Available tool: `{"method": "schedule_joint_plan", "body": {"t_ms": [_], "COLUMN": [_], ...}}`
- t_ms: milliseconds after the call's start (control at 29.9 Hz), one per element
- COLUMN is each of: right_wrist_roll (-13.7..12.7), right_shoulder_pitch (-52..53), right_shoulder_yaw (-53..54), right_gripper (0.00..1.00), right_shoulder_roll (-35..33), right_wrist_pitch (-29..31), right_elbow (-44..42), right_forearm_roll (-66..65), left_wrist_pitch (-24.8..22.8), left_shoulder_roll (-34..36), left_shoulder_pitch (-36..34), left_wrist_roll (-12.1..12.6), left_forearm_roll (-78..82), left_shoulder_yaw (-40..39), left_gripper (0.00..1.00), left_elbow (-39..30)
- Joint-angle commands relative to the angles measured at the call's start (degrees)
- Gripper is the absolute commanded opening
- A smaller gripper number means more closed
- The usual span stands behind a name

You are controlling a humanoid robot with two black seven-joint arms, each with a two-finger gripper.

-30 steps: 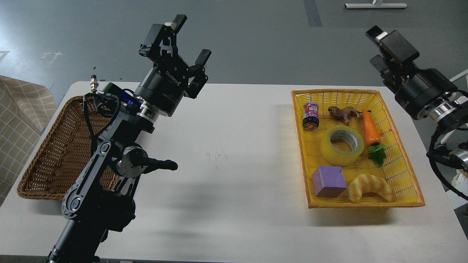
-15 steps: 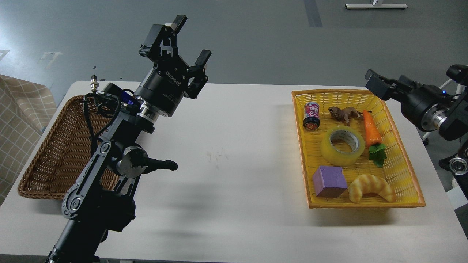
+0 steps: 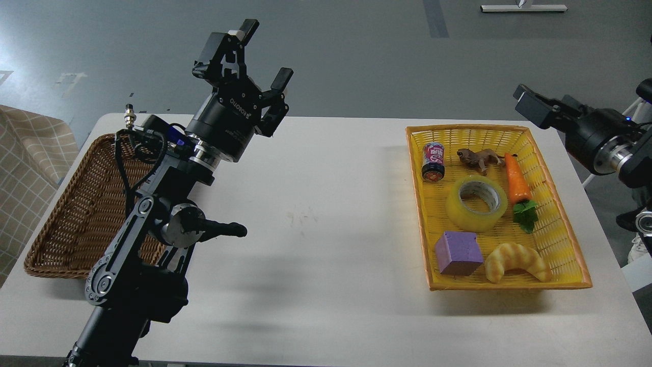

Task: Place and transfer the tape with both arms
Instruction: 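Move the right gripper down toward the tape roll in the yellow tray, then grasp the clear tape roll by its rim with the right gripper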

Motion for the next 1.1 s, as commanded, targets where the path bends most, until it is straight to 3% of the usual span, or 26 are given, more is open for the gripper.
{"method": "schedule_joint_plan", "body": {"t_ms": [0, 301, 1070], "right_wrist_roll": [-0.05, -0.32, -0.14], "right_shoulder_pitch": [0.18, 1.40, 0.36], "right_shoulder_yaw": [-0.65, -9.17, -11.99], "right_gripper": [0.99, 0.98, 0.98], "right_shoulder_roll": [-0.75, -1.11, 5.04], "right_wrist_pitch": [0.19, 2.04, 1.78], "right_elbow": [0.16, -3.88, -14.16], "right_forearm_roll": [-0.29, -13.02, -13.41], "left_wrist_pitch": [0.10, 0.28, 0.19], "left_shoulder_roll": [0.00, 0.00, 0.00], "left_shoulder_pitch": [-0.04, 0.49, 1.55], "left_wrist_roll": [0.00, 0.00, 0.00], "left_forearm_roll": [0.00, 0.00, -0.09], "left_shoulder_yaw": [0.15, -0.20, -0.29], "left_gripper": [0.98, 0.98, 0.98], "left_elbow": [0.00, -0.70, -0.35]}}
